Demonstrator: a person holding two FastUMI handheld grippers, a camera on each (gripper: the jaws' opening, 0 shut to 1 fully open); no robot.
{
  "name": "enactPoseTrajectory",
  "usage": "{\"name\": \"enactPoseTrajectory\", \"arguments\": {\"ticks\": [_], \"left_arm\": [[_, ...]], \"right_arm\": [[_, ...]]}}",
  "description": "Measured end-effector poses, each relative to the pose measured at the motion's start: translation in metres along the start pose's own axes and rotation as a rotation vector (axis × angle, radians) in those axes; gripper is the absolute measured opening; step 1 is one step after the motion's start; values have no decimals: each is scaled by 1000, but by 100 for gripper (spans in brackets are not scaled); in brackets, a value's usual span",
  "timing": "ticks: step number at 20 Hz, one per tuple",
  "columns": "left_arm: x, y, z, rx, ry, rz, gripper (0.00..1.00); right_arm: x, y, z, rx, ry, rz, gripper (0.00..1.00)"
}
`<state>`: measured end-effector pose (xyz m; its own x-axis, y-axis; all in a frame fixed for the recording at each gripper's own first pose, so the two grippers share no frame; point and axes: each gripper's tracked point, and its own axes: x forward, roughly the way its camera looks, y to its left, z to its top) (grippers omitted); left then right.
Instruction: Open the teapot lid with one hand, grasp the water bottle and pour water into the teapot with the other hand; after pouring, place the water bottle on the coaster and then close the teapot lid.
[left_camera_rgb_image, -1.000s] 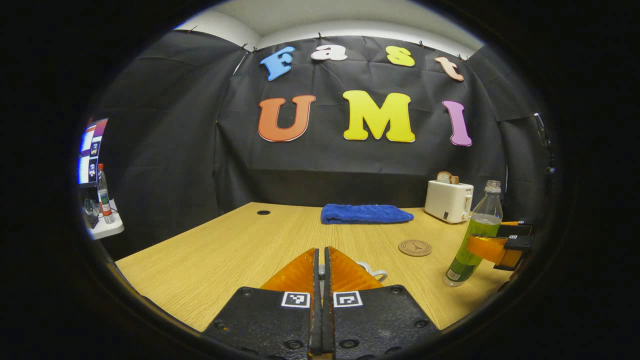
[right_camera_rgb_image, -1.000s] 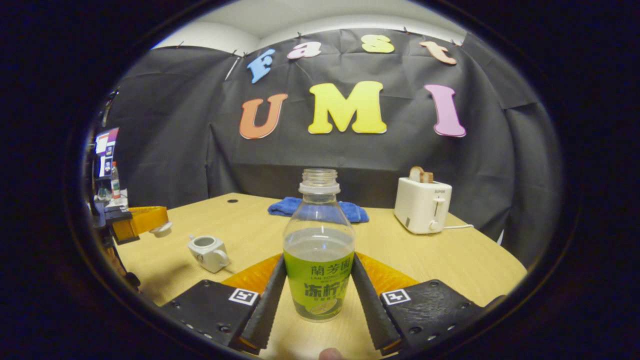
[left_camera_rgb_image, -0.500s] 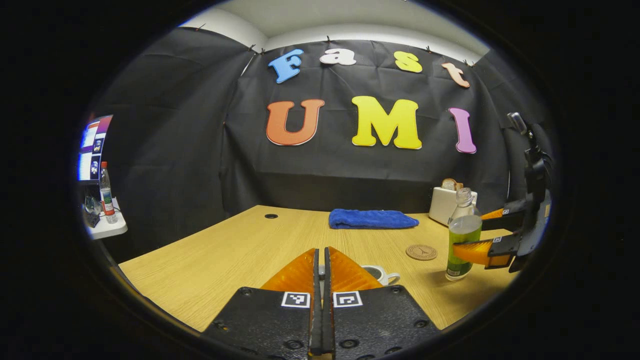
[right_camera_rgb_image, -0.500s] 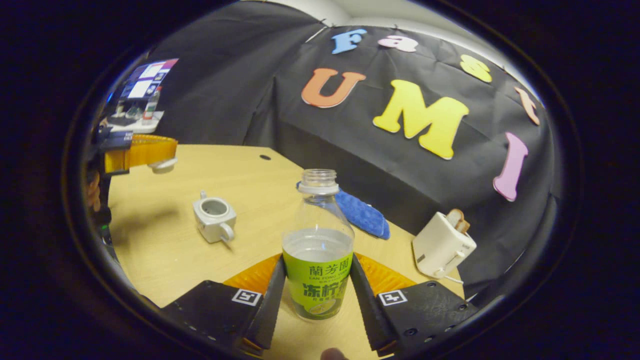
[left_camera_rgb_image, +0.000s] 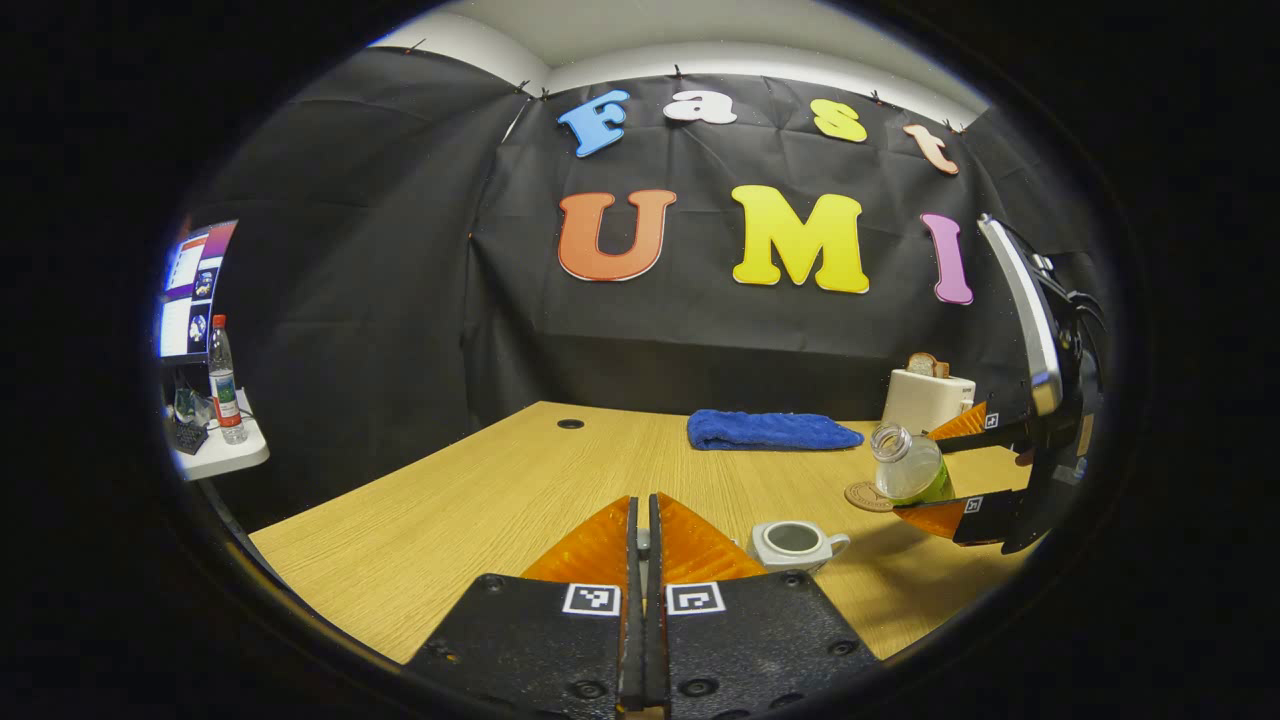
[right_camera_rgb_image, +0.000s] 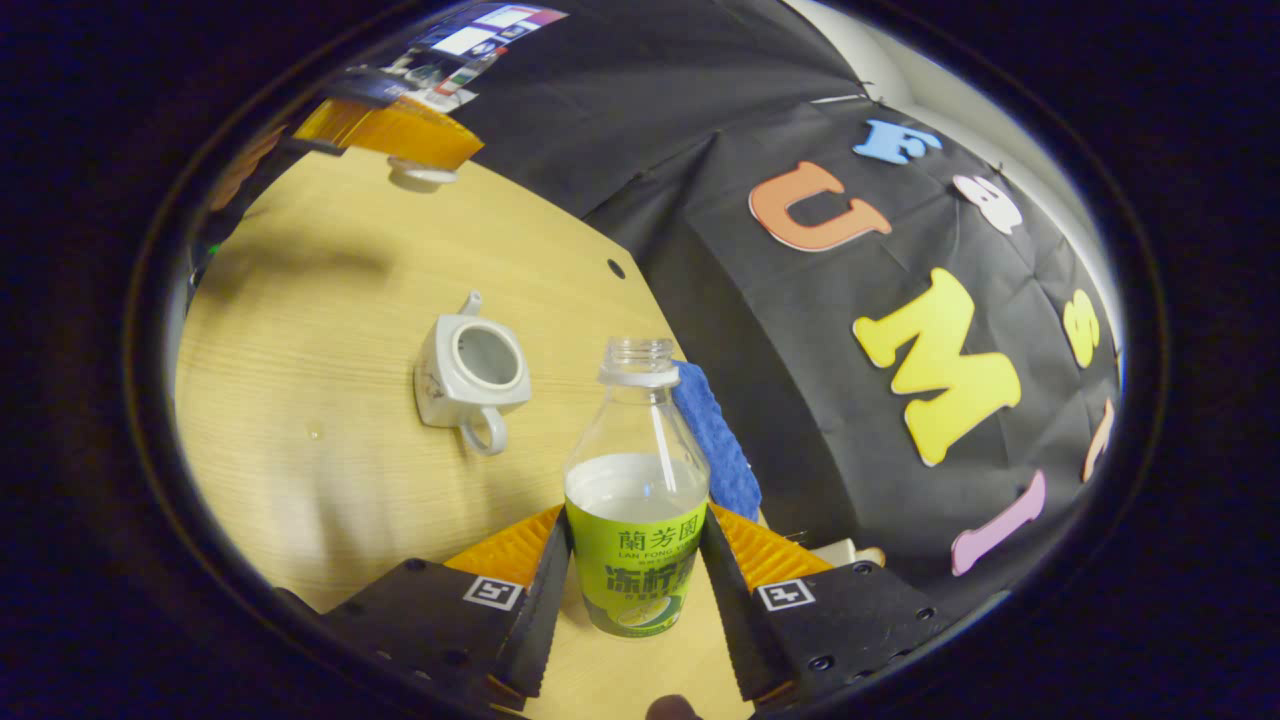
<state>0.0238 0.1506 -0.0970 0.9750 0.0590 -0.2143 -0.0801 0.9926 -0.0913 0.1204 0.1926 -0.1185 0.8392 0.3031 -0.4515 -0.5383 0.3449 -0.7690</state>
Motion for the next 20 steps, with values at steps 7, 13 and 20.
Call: {"name": "enactPoseTrajectory", "arguments": {"ticks": [7,13,20], "left_arm": [[0,14,-2,4,12,9,3],[-1,27,-5,10,25,20,3],[0,32,-6,15,30,21,3]], "right_arm": [[5,8,11,-277,-9,-53,70],[22,-1,16,-449,-5,-103,70],[31,-5,22,-673,-8,-154,70]]}}
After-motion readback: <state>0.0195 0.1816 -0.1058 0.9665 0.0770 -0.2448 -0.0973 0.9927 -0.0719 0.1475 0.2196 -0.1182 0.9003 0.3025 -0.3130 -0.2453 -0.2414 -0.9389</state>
